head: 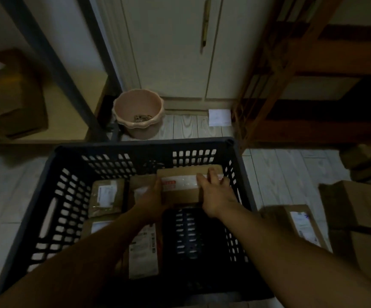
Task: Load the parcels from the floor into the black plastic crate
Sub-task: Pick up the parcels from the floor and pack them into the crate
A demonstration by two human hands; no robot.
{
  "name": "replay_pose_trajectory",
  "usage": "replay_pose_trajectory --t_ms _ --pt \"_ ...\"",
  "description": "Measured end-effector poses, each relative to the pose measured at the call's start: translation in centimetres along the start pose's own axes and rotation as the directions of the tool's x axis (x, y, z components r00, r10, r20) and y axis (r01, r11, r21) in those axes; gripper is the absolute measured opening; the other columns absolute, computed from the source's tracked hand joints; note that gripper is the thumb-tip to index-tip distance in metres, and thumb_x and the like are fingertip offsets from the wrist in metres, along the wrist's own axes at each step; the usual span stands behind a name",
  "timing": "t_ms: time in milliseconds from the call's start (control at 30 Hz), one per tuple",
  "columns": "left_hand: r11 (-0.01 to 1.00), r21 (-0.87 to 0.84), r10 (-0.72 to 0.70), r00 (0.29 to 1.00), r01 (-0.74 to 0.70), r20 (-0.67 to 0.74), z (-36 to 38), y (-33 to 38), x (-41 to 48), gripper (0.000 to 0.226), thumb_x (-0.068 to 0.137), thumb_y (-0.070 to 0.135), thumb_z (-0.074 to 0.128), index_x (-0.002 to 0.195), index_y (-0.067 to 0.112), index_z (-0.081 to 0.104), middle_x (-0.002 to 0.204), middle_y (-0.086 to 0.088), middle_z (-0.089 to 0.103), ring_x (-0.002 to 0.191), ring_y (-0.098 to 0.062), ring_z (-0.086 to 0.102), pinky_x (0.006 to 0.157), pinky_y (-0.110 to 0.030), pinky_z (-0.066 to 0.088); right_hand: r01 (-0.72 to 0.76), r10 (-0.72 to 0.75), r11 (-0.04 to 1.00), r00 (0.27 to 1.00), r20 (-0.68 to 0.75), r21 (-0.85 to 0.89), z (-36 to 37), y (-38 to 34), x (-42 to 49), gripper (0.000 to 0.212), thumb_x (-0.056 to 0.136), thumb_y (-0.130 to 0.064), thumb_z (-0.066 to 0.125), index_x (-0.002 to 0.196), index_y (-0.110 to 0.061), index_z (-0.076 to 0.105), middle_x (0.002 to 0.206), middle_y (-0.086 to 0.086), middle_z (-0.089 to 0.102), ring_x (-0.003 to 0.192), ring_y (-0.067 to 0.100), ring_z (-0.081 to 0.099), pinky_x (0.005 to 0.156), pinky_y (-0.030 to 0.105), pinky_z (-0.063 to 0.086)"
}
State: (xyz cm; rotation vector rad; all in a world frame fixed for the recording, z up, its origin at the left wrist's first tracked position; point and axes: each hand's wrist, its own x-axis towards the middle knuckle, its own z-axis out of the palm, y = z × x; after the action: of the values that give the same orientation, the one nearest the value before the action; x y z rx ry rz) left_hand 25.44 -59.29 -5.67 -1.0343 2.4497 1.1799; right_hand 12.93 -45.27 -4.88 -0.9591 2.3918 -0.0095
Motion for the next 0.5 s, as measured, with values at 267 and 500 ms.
replay_pose_trajectory --t_ms 267,500 --pt "0.954 0.301 0.025 0.999 -0.01 -0.045 4.2 -4.6 5.6 0.071 0.087 0.04 0.059 0.146 0.023 0.024 0.151 -0.003 0.028 0.14 -0.021 0.026 0.116 -0.044 0.02 -0.045 0.045 0.999 0.999 0.003 0.03 5.1 1.4 5.2 0.089 0.085 -0.019 0.063 0.149 -0.036 0.004 0.159 0.0 -0.012 0.142 0.041 0.0 0.114 0.052 0.018" --pt "0.94 0.338 0.017 0.993 -0.056 0.118 5.6 -6.3 7.6 0.071 0.094 0.039 0.047 0.15 0.019 0.009 0.159 -0.004 0.002 0.146 -0.023 0.005 0.119 -0.047 0.006 -0.07 0.07 0.998 0.997 0.014 -0.007 7.6 1.5 7.9 0.087 0.085 -0.029 0.064 0.149 -0.035 0.006 0.158 0.005 -0.009 0.142 0.044 0.001 0.114 0.054 0.018"
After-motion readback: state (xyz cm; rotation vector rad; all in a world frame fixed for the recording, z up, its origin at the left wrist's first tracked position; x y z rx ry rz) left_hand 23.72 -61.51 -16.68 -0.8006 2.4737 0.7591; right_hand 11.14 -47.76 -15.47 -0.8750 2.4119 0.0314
